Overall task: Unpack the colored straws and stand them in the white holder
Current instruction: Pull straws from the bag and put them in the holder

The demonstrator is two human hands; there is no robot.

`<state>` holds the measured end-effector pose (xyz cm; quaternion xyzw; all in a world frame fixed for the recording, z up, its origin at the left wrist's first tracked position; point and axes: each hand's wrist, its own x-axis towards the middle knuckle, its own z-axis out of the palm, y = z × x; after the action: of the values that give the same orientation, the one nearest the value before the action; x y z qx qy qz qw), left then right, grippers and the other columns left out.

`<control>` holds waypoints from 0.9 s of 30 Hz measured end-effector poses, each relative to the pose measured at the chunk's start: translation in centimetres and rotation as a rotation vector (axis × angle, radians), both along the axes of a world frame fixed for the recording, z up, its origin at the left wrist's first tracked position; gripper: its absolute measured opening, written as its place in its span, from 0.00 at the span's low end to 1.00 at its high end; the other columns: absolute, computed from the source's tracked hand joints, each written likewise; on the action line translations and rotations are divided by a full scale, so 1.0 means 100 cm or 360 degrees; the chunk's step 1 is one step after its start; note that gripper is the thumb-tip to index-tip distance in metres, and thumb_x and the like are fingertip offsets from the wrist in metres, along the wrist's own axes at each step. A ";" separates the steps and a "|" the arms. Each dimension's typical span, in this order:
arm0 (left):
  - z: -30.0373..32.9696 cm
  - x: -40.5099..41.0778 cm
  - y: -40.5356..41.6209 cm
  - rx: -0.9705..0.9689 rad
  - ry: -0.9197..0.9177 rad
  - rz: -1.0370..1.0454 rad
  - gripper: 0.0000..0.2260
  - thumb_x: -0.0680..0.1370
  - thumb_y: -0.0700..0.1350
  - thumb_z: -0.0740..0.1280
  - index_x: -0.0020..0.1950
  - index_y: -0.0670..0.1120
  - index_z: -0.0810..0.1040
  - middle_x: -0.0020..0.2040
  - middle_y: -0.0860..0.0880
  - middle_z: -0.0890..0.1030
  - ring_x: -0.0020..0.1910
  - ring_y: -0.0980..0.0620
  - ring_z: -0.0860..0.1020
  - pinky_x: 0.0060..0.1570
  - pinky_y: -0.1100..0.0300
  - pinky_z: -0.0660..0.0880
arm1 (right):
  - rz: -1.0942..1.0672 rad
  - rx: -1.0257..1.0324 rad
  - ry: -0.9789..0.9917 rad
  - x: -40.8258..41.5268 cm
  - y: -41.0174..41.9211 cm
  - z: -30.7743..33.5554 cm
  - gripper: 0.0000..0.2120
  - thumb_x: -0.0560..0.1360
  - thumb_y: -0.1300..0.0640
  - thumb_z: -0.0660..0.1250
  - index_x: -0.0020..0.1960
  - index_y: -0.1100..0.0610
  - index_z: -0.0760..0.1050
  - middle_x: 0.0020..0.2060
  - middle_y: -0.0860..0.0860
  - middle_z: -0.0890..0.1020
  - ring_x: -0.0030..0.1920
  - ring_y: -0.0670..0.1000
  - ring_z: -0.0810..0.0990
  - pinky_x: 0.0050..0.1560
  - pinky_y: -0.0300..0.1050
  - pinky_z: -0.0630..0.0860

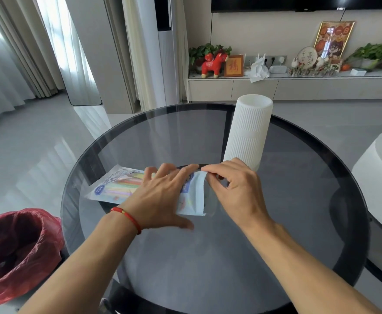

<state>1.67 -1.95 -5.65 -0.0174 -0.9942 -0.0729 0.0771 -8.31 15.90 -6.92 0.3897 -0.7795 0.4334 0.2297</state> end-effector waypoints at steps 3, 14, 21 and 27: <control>-0.005 -0.007 -0.005 0.0206 0.0298 0.0117 0.36 0.64 0.56 0.77 0.68 0.57 0.65 0.52 0.55 0.81 0.53 0.47 0.78 0.59 0.49 0.69 | 0.0016 -0.0092 -0.0178 -0.002 0.001 0.007 0.02 0.76 0.63 0.78 0.46 0.57 0.87 0.38 0.47 0.86 0.36 0.49 0.79 0.37 0.44 0.77; -0.013 -0.002 -0.008 0.0274 0.0426 0.0108 0.35 0.63 0.60 0.75 0.67 0.58 0.65 0.50 0.58 0.82 0.49 0.50 0.80 0.53 0.46 0.74 | 0.0675 0.0252 -0.1071 0.002 -0.008 -0.003 0.17 0.79 0.55 0.74 0.50 0.30 0.86 0.38 0.34 0.88 0.19 0.55 0.78 0.21 0.35 0.70; -0.011 0.002 -0.013 0.0259 0.0502 0.0286 0.29 0.66 0.59 0.75 0.63 0.59 0.68 0.48 0.56 0.82 0.48 0.48 0.80 0.52 0.47 0.72 | 0.0531 -0.0120 -0.1083 -0.021 0.010 0.002 0.17 0.78 0.63 0.76 0.45 0.39 0.88 0.34 0.51 0.89 0.25 0.51 0.82 0.25 0.39 0.76; -0.012 0.001 -0.005 0.0226 0.0480 0.0303 0.31 0.65 0.57 0.76 0.64 0.57 0.67 0.49 0.57 0.82 0.47 0.48 0.80 0.50 0.49 0.71 | 0.0523 -0.0047 -0.0962 -0.008 0.000 -0.007 0.06 0.78 0.53 0.75 0.54 0.50 0.86 0.46 0.51 0.85 0.37 0.49 0.85 0.26 0.44 0.79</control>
<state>1.79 -2.44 -6.88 0.0715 -0.9609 -0.1318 0.2329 -9.08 15.94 -7.59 0.3605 -0.7329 0.5716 -0.0789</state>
